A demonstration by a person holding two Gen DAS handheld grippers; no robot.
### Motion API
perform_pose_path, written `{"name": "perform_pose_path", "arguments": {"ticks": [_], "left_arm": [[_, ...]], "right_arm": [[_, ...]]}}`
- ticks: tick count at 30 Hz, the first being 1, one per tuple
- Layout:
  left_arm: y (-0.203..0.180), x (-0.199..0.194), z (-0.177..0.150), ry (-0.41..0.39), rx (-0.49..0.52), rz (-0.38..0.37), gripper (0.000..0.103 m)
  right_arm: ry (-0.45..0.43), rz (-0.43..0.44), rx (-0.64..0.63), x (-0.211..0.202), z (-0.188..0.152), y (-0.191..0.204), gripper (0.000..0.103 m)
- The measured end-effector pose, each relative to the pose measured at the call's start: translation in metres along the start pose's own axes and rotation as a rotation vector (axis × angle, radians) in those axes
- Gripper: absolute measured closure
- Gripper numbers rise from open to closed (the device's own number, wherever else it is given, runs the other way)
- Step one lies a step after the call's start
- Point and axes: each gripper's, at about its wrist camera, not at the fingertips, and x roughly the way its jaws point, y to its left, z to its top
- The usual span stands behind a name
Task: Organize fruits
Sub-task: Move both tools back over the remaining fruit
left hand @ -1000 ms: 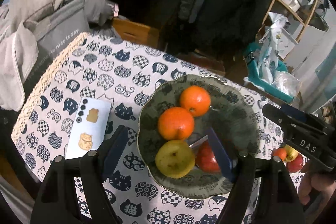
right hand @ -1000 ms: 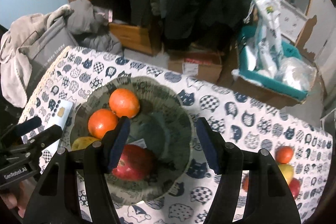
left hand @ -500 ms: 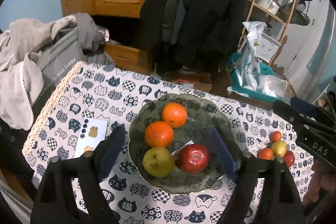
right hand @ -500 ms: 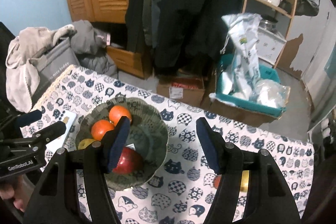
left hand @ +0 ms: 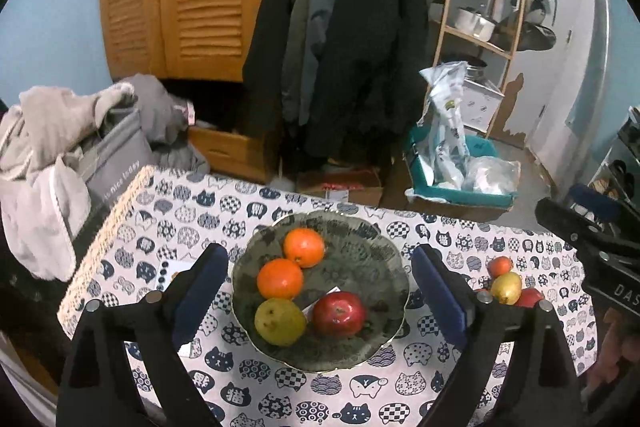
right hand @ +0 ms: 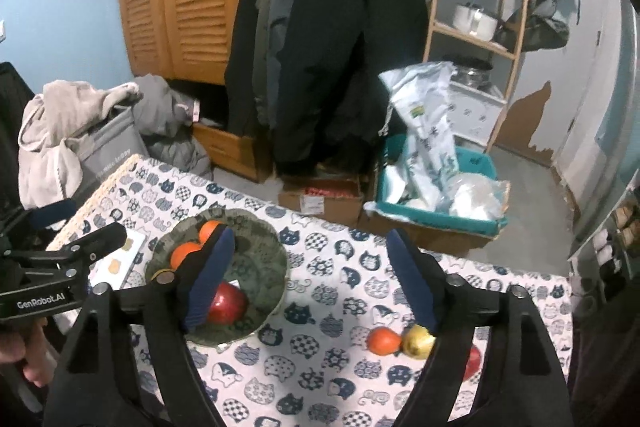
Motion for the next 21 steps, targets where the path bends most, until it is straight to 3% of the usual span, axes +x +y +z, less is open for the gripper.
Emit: {"name": "perform_pose_path", "arguments": {"ticks": [5, 9, 21], "left_arm": [[-0.012, -0.011, 0.003, -0.022, 0.026, -0.01, 0.008], [-0.022, -0.02, 0.006, -0.044, 0.038, -0.021, 0.002], [-0.067, -0.032, 0.008, -0.064, 0.112, -0.067, 0.002]], "right_arm": [[-0.044, -0.035, -0.003, -0.021, -0.004, -0.012, 0.017], [-0.064, -0.058, 0.001, -0.034, -0.008, -0.025, 0.017], [-0.093, -0.146, 0.045, -0.067, -0.029, -0.076, 0.017]]}}
